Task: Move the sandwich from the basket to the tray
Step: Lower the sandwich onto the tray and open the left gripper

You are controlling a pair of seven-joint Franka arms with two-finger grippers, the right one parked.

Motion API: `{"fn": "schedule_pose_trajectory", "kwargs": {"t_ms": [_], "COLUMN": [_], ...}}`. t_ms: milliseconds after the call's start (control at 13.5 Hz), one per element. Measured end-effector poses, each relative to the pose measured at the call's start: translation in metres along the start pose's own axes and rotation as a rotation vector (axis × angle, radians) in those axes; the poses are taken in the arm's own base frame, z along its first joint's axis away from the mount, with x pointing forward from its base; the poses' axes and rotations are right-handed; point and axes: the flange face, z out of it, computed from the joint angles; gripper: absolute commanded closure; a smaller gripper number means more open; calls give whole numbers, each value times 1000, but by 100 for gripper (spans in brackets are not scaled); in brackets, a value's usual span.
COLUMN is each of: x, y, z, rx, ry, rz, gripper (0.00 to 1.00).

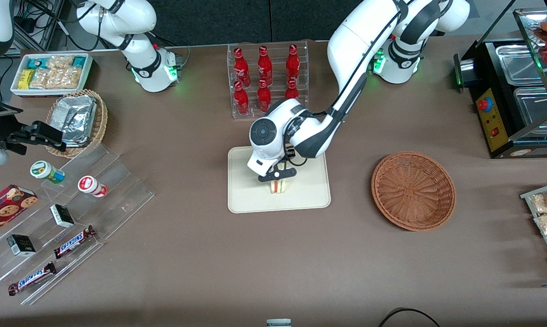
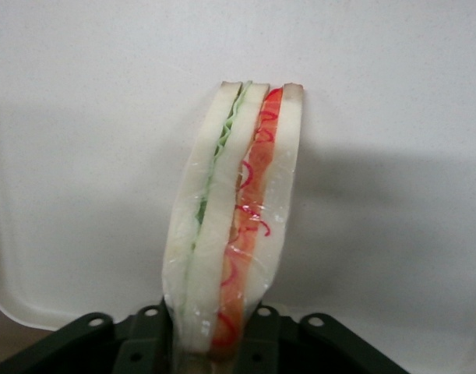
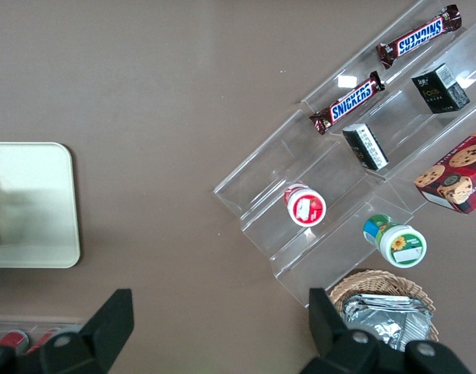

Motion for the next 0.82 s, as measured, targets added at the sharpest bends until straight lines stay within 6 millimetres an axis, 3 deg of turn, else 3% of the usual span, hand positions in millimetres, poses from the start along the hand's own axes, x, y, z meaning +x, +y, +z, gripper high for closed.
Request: {"fn": "schedule_pose_trajectory", "kwargs": {"t_ms": [446,818], "x": [4,16], "y": [3,-2], "z": [-11,-56], "rx": [-21,-49], "ry": [13,37], "rz": [-8,-26], "gripper": [0,0]}}
